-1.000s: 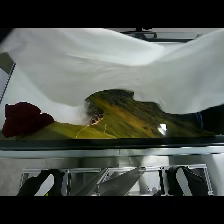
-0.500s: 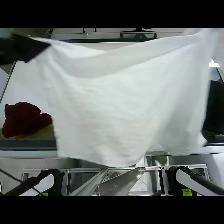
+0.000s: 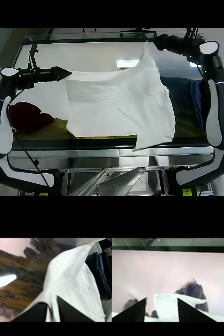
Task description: Fold the shirts.
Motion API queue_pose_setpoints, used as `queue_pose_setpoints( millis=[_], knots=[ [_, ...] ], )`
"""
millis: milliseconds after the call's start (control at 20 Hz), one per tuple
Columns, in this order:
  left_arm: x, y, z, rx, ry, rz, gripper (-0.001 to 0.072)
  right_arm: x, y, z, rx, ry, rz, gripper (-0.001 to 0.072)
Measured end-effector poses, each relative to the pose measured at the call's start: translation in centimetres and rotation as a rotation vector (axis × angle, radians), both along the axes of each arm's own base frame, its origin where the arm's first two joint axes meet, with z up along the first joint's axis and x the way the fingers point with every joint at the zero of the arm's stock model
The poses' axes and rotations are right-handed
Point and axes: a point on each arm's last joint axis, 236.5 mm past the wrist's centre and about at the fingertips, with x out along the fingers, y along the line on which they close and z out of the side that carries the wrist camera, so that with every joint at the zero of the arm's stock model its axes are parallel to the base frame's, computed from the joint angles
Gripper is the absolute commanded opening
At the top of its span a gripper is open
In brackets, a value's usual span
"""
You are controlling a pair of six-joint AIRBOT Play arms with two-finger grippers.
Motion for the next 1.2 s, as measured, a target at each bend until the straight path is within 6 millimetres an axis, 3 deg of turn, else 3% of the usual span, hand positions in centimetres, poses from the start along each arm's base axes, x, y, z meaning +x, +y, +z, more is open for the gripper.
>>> queue_pose_setpoints(
  millis=[50,100,150,250,350,400,600,750,950,1050,1200],
  knots=[
    [0.7,0.6,-0.3,-0.002,0.001,0.010,0.0708,0.0,-0.4,-0.3,0.009,0.016,-0.004,0.0375],
    [1.2,1.3,-0.3,-0.010,0.009,0.012,0.0707,-0.2,-1.1,-0.5,0.024,0.038,-0.010,0.0152],
    [1.3,1.8,-0.2,-0.020,0.022,0.004,0.0699,-0.6,-2.1,-0.4,0.040,0.062,-0.015,0.0044],
    [0.8,3.3,0.0,-0.025,0.072,-0.012,0.0592,-2.2,-4.8,-0.1,0.082,0.133,-0.025,0.0020],
    [-0.5,4.6,-0.4,-0.006,0.152,-0.038,0.0591,-4.4,-7.8,-0.5,0.101,0.230,-0.039,0.0019],
    [-1.7,5.0,-0.8,0.002,0.202,-0.059,0.0528,-5.7,-9.1,-1.2,0.095,0.287,-0.047,0.0019],
    [-7.1,4.9,-2.8,0.009,0.392,-0.124,0.0003,-13.0,-12.6,-5.4,0.033,0.551,-0.080,0.0019],
    [-12.3,3.3,-4.2,-0.007,0.493,-0.170,0.0003,-18.6,-12.9,-8.6,0.032,0.689,-0.116,0.0019],
    [-18.9,2.2,-6.2,0.014,0.567,-0.154,0.0005,-26.4,-10.8,-13.7,0.056,0.797,-0.174,0.0020],
    [-21.5,1.9,-7.0,0.032,0.581,-0.122,0.0006,-28.6,-10.0,-15.3,0.074,0.787,-0.216,0.0021],
    [-24.1,1.6,-8.0,0.052,0.580,-0.075,0.0004,-29.7,-9.4,-16.5,0.108,0.755,-0.264,0.0022]
  ],
)
